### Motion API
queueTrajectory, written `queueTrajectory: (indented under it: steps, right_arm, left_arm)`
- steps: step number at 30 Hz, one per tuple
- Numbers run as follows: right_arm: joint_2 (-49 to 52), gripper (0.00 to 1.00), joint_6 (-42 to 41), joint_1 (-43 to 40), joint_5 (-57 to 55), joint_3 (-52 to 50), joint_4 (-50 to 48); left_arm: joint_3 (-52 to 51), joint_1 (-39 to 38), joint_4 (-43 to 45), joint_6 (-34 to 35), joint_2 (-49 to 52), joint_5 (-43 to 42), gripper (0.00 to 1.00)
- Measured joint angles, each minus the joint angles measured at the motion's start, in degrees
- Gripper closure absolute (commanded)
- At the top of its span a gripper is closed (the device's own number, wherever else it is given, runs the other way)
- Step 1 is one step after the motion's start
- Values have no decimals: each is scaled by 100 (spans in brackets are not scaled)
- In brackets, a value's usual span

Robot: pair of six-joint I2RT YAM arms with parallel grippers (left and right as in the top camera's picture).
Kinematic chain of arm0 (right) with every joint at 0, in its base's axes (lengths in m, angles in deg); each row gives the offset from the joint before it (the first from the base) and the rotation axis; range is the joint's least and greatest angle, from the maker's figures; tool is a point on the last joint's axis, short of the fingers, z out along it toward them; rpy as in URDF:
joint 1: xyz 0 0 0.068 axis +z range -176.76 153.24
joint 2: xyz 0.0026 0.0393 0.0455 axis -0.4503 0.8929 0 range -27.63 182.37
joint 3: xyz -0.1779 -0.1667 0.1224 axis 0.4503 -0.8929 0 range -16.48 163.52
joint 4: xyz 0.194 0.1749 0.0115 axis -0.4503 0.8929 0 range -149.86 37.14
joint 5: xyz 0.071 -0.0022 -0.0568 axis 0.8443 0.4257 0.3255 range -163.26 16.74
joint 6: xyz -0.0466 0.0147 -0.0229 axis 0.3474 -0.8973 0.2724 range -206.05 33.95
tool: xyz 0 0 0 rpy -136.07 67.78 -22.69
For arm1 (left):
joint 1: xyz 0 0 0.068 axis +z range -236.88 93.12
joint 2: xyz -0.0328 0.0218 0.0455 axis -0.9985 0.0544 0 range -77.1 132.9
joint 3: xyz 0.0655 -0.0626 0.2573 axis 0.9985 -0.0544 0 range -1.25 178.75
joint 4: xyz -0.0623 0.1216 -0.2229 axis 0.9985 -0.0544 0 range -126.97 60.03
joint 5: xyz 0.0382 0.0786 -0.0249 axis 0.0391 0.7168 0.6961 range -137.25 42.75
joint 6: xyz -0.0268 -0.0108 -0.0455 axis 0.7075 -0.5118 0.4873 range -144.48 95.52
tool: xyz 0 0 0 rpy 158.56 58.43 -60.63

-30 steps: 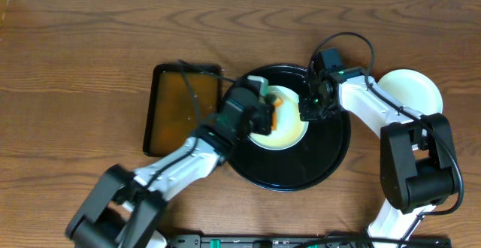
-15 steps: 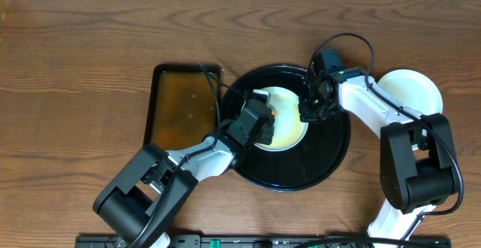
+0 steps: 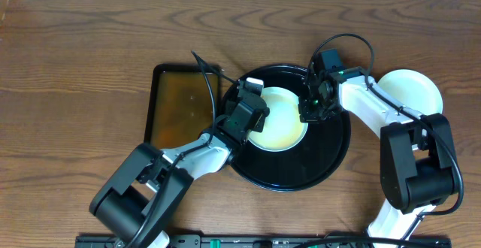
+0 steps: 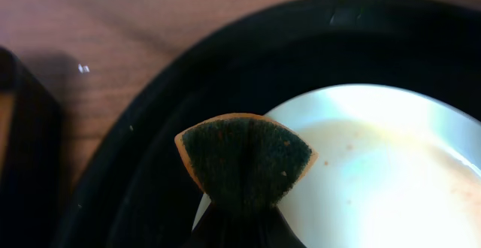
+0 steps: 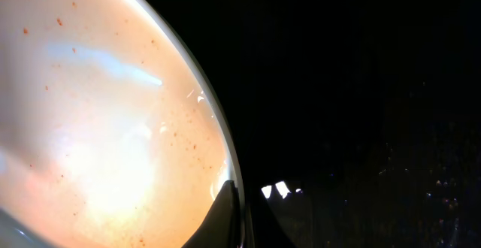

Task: Clean dirty plates on tray and stack at the side
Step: 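Wipe the pale green plate with the sponge in the left gripper, then return the sponge to the water tray and release it, left gripper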

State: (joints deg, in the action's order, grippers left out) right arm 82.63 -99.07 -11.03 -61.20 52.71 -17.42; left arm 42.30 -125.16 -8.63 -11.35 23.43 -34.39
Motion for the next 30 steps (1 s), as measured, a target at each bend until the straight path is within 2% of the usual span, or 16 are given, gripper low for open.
queueTrajectory:
  steps: [9,14,17,20,23,30]
  right_arm:
    - [0,99,0,0,2,0,2]
    - [0,99,0,0,-2,0,-2]
    - [0,98,0,0,-2,0,-4]
    - [0,94,2,0,-4,0,-7]
    - [61,94,-11,0,2,-2,-46]
    - [92,99,-15,-2,129,9,-140]
  left_arm:
    - [4,0,-258,-160,-903,85,93]
    - [22,155,-933,-160,-1314,83,92]
    - [28,433,-1497,-142,-1519,87,92]
    - [28,787,-1961,-133,-1648,90,92]
    - [28,1316,-2317,-26,-1694,24,93]
    - [26,2138,-2452,44,-1405,-758,93]
